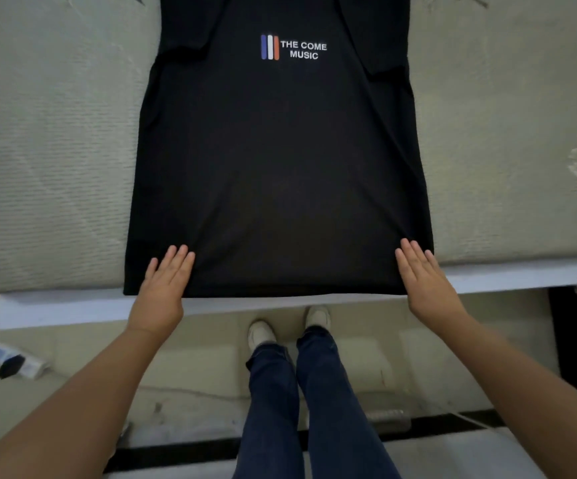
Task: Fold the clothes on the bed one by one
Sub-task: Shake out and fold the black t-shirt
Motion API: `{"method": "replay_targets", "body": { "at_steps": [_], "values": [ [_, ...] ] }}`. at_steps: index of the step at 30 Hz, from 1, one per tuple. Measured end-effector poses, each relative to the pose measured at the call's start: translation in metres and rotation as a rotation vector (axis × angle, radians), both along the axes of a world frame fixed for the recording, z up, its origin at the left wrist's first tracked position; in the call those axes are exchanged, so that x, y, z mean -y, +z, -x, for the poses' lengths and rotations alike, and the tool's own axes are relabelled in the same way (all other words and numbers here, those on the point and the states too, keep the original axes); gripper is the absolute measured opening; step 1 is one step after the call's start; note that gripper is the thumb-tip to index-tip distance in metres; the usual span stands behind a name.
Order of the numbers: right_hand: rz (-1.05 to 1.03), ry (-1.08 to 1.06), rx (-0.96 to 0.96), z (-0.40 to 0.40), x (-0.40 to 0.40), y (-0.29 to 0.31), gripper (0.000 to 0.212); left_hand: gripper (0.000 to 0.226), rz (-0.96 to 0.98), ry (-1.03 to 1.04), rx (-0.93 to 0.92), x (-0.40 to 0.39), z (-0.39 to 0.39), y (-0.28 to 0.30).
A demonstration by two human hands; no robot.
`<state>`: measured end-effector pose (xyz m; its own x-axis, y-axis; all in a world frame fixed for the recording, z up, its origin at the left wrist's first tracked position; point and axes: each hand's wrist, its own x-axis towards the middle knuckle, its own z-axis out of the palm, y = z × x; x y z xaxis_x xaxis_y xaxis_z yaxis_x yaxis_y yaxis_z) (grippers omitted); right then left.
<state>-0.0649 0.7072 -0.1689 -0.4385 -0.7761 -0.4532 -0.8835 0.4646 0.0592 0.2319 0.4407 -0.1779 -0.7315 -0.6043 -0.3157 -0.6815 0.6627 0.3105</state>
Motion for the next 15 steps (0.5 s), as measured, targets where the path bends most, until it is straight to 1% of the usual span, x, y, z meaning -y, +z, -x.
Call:
{"method": "replay_targets", "body": {
  "at_steps": [4, 7, 8, 12, 15],
  "values": [
    [-0.120, -0.028, 0.031, -0.037, -0.021, 0.013, 0.065, 0.072, -0.095, -0.027, 0.128, -0.022, -0.031, 0.013],
    [-0.149, -0.100, 0.054, -0.057, -0.028, 0.026, 0.066, 0.074, -0.103, -0.070, 0.195, -0.027, -0.051, 0.030],
    [-0.128, -0.125, 0.048, -0.058, -0.026, 0.033, 0.067, 0.075, -0.096, -0.060, 0.187, -0.024, -0.053, 0.037],
    [0.103, -0.256, -0.004, -0.042, 0.004, 0.059, 0.064, 0.074, -0.018, -0.010, 0.093, 0.006, -0.029, 0.063],
    [0.160, -0.315, -0.064, -0.008, 0.048, 0.080, 0.064, 0.073, 0.072, -0.011, 0.078, 0.038, 0.008, 0.086]
  ]
}}
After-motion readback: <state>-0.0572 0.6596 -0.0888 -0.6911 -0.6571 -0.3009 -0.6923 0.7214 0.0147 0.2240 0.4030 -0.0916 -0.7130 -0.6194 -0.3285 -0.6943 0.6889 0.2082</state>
